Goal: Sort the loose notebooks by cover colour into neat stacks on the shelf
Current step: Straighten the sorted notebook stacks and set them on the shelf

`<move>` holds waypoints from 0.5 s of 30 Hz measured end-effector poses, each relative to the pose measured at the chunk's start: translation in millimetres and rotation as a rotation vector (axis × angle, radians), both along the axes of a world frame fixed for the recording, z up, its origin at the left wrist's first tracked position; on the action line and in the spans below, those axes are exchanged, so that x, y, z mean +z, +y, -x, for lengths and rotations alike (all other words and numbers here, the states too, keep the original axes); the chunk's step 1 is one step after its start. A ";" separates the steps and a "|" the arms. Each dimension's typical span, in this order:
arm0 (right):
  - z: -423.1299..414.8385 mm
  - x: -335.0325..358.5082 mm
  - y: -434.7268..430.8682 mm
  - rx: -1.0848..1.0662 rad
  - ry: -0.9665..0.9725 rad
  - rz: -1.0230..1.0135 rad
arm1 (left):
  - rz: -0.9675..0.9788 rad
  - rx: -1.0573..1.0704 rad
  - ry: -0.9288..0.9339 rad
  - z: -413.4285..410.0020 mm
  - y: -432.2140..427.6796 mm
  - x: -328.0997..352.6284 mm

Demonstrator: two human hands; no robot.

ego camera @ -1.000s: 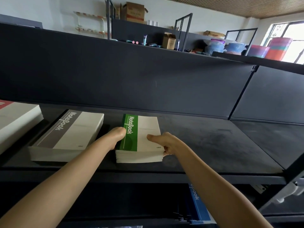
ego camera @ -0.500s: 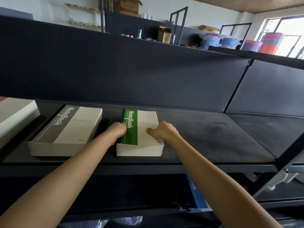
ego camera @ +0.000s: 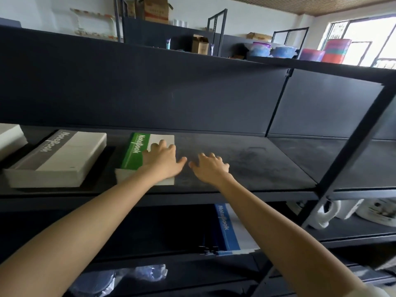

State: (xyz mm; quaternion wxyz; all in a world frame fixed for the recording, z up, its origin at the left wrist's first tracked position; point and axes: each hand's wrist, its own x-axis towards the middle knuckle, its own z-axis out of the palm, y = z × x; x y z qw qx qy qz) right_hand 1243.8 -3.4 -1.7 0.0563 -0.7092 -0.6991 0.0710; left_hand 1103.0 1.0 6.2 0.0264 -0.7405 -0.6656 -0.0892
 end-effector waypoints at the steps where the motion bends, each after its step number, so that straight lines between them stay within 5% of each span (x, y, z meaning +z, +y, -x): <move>1: -11.5 -2.1 -6.2 0.010 -0.022 0.008 | -0.009 -0.007 0.015 -13.3 -7.5 -3.1; 15: -138.6 -82.5 -119.6 0.137 -0.153 0.030 | 0.014 0.011 -0.046 -140.3 -148.5 -102.8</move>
